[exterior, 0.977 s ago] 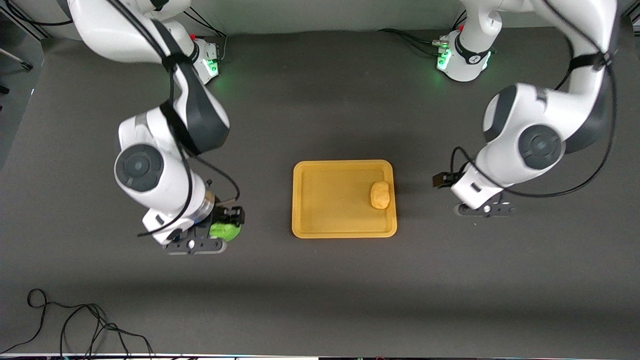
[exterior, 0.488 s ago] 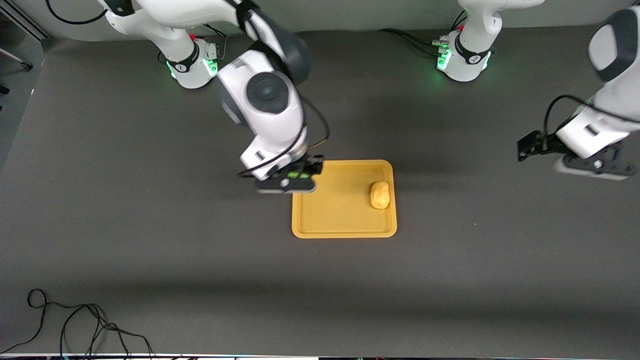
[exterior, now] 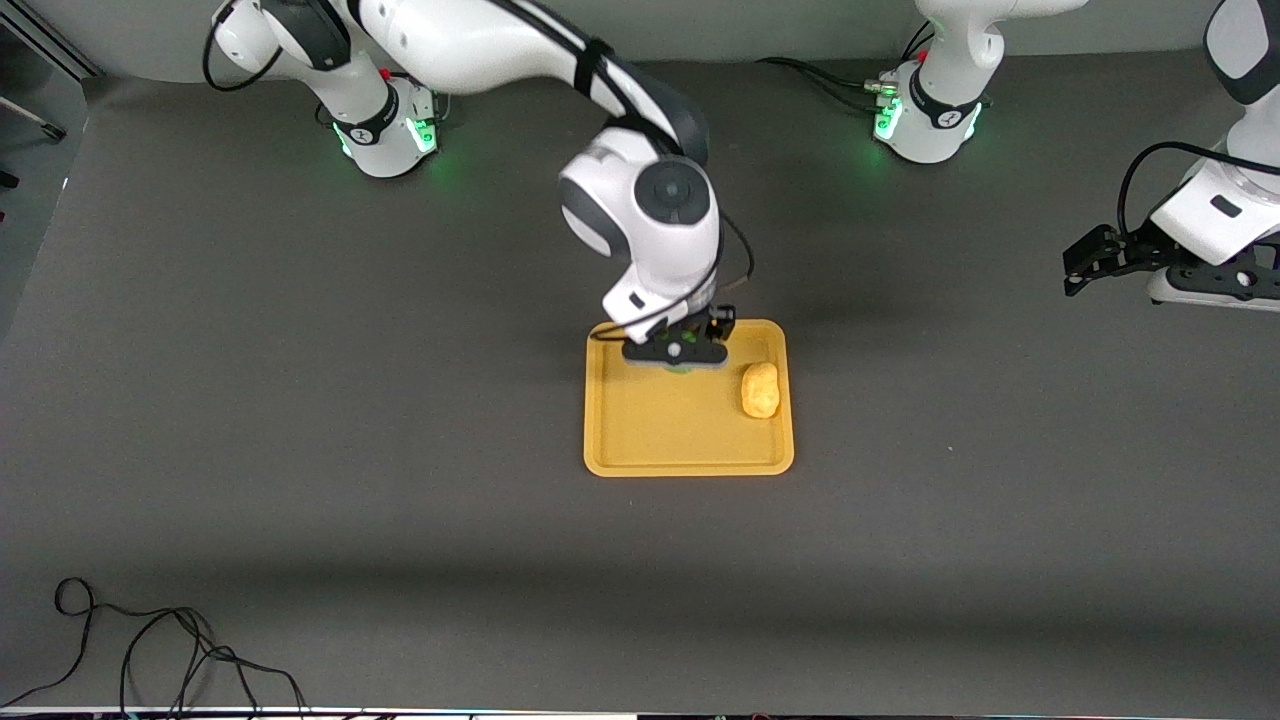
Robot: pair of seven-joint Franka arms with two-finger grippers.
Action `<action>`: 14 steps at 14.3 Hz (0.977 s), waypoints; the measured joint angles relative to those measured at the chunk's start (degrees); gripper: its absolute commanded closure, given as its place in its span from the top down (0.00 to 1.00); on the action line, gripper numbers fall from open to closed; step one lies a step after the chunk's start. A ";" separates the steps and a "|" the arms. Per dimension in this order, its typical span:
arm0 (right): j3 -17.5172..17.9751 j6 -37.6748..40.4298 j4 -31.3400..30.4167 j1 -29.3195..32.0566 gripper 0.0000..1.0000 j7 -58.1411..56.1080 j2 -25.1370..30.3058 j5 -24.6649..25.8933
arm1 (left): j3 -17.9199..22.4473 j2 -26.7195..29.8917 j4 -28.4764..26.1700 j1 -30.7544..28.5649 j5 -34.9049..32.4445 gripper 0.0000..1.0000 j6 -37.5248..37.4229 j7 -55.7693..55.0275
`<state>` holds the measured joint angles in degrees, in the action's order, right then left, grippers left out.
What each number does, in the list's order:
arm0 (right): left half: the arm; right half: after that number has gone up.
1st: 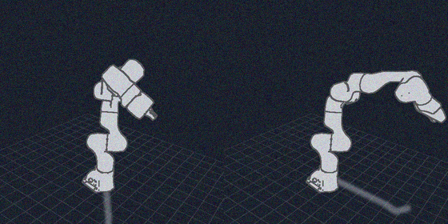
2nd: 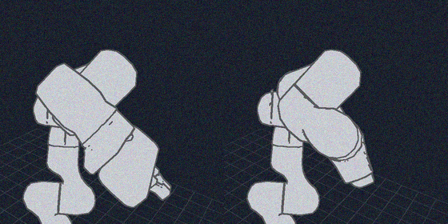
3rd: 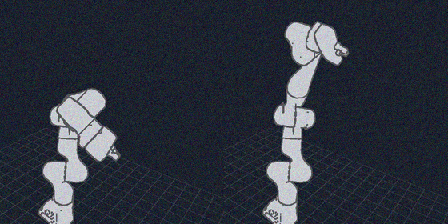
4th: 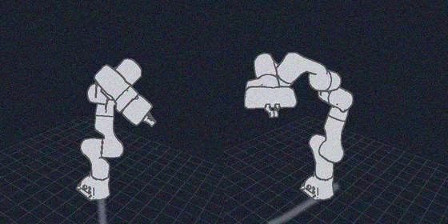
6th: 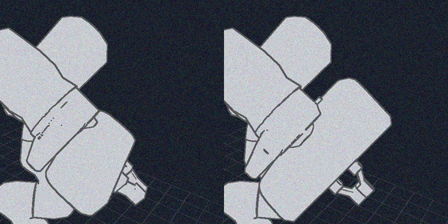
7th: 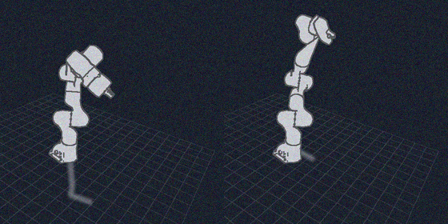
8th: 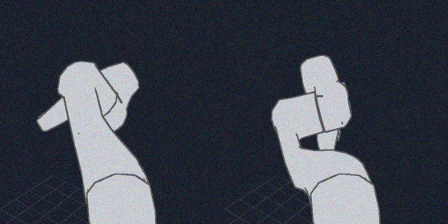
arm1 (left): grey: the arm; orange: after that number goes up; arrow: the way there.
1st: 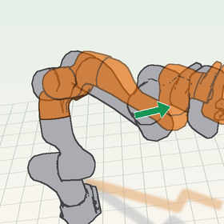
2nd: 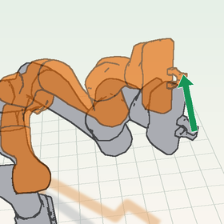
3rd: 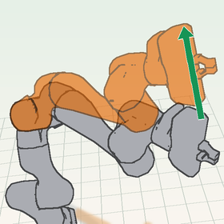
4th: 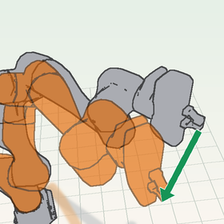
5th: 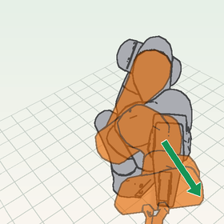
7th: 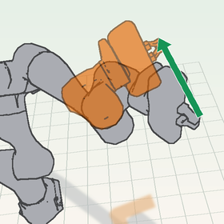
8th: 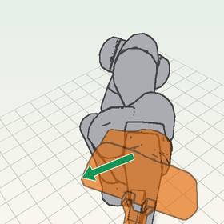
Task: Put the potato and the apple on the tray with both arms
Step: 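Carry the green apple over the tray while the left gripper withdraws, then lower the apple into the tray beside the potato and open the right gripper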
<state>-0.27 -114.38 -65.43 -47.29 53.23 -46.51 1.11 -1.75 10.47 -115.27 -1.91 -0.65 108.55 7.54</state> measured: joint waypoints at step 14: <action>-0.41 -11.27 0.63 0.29 1.00 0.00 -9.70 1.68 | -0.40 -0.02 -1.21 0.00 -0.90 1.00 -0.04 -0.09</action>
<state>-0.68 -125.65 -64.80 -47.00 53.23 -56.21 2.80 -2.15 10.45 -116.48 -1.90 -1.55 108.51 7.44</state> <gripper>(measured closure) 0.128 0.000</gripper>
